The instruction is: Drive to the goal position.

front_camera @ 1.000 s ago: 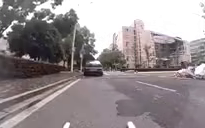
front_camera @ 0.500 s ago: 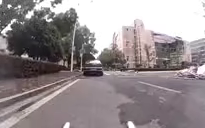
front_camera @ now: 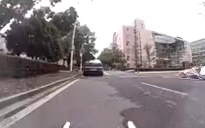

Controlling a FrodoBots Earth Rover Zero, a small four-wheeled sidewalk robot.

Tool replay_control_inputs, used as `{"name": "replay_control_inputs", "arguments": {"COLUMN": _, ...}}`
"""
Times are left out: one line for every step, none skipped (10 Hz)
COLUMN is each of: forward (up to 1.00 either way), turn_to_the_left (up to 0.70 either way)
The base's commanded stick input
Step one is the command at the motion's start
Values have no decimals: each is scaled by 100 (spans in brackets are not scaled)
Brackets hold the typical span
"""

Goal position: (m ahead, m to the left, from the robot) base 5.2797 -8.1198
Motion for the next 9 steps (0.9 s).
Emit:
{"name": "replay_control_inputs", "arguments": {"forward": 45, "turn_to_the_left": 0}}
{"name": "replay_control_inputs", "arguments": {"forward": 45, "turn_to_the_left": 0}}
{"name": "replay_control_inputs", "arguments": {"forward": 45, "turn_to_the_left": 0}}
{"name": "replay_control_inputs", "arguments": {"forward": 45, "turn_to_the_left": 0}}
{"name": "replay_control_inputs", "arguments": {"forward": 45, "turn_to_the_left": 0}}
{"name": "replay_control_inputs", "arguments": {"forward": 45, "turn_to_the_left": 0}}
{"name": "replay_control_inputs", "arguments": {"forward": 45, "turn_to_the_left": 0}}
{"name": "replay_control_inputs", "arguments": {"forward": 45, "turn_to_the_left": -1}}
{"name": "replay_control_inputs", "arguments": {"forward": 45, "turn_to_the_left": -27}}
